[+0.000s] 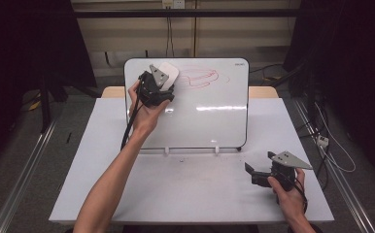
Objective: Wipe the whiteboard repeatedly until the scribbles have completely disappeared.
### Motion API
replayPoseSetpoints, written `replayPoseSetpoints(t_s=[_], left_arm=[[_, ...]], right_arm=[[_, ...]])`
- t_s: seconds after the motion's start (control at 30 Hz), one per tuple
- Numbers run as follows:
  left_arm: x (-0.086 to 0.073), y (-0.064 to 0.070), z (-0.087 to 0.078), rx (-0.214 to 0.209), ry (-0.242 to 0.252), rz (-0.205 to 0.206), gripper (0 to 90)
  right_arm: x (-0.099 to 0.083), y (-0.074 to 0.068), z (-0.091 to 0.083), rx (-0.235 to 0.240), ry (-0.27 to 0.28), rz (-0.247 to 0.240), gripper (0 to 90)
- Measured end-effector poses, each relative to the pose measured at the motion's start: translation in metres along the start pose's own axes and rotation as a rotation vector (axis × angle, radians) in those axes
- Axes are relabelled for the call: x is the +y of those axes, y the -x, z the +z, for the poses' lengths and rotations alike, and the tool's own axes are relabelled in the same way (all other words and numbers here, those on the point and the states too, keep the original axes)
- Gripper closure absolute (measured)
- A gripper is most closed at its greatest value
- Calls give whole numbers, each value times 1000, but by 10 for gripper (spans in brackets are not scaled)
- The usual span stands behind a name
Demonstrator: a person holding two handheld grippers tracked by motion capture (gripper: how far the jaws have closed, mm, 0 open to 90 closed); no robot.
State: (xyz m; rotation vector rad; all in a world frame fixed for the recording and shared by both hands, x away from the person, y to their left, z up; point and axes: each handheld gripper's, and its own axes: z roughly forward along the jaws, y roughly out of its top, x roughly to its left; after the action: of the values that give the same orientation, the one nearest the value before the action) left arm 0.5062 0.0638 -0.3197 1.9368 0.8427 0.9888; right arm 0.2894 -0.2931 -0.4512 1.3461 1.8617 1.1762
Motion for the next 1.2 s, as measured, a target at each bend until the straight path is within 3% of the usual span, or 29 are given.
replayPoseSetpoints(t_s=[0.3, 0.5, 0.73, 0.8, 0.93, 1.2], left_arm=[[1, 5, 2, 40, 17, -1, 310], [-1, 5, 2, 41, 24, -1, 311], [-1, 24, 5, -5, 17, 58, 310], [0, 34, 7, -11, 22, 73, 310], [-1, 39, 6, 4, 16, 94, 310], [-9, 56, 5, -30, 9, 157, 310]], right_arm=[[0, 0, 0, 0, -1, 0, 50], [1, -1, 1, 4, -1, -4, 50], [1, -3, 3, 4, -3, -9, 50], [1, -3, 3, 5, -2, -6, 50], [1, -2, 2, 7, 1, -7, 50], [1, -2, 1, 7, 2, -8, 50]])
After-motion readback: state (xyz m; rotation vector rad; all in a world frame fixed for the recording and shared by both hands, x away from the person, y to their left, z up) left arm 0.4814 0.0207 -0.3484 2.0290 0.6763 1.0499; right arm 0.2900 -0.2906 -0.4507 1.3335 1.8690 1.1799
